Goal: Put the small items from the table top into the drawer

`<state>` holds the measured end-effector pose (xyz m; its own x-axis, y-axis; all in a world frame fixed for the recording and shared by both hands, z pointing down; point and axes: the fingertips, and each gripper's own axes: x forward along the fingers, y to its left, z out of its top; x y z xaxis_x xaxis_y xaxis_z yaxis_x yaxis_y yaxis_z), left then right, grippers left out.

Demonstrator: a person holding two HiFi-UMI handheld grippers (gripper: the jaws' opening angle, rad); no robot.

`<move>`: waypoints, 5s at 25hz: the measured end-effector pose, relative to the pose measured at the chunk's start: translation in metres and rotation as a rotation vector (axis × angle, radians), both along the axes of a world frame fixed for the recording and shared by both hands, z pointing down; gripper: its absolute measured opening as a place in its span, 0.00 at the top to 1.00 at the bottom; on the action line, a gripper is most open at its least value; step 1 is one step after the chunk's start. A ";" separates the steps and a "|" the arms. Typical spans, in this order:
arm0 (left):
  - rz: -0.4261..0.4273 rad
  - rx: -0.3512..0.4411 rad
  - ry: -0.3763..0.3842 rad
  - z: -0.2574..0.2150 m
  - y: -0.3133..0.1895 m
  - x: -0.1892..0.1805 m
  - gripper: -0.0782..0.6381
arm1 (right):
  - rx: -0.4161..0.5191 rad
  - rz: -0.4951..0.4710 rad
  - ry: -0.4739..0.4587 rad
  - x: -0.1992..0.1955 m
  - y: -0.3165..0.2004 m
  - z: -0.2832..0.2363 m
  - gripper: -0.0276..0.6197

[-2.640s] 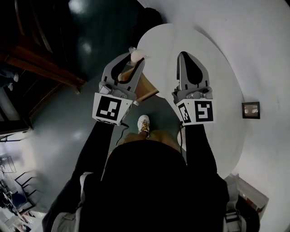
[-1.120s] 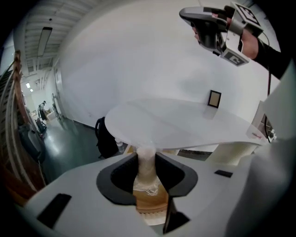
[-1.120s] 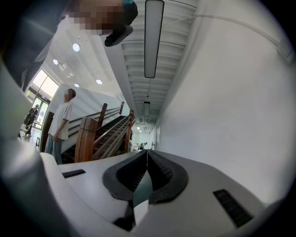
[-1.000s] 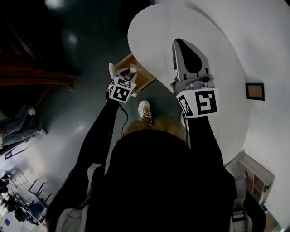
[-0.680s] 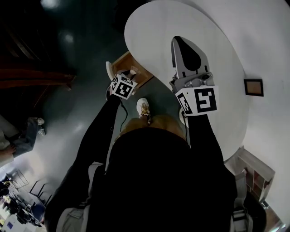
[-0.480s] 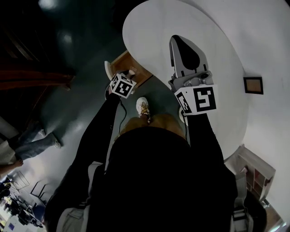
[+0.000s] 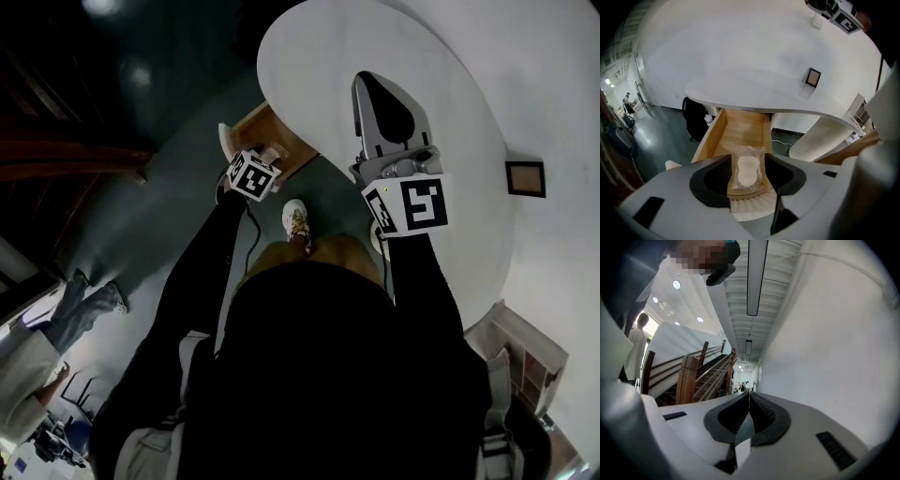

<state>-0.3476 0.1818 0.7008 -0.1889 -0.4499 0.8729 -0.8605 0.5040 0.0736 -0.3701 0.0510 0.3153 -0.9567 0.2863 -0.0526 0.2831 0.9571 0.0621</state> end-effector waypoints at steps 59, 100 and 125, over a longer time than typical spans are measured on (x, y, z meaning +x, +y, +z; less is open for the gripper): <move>-0.191 0.660 -0.925 -0.441 -0.002 -0.070 0.87 | 0.030 0.029 -0.089 -0.017 0.001 -0.026 0.91; 0.735 1.079 -0.415 -0.433 -0.401 0.347 0.87 | 0.079 1.030 -0.120 0.475 -0.329 -0.050 0.91; 1.594 0.697 -0.156 -0.292 -0.420 0.529 0.78 | 0.068 1.321 -0.082 0.613 -0.348 -0.028 0.91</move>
<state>0.1817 -0.2387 0.4084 0.7178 -0.5135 0.4701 -0.4589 -0.8568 -0.2352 0.2427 -0.2966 0.2877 -0.5111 -0.8470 -0.1460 -0.8595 0.5026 0.0931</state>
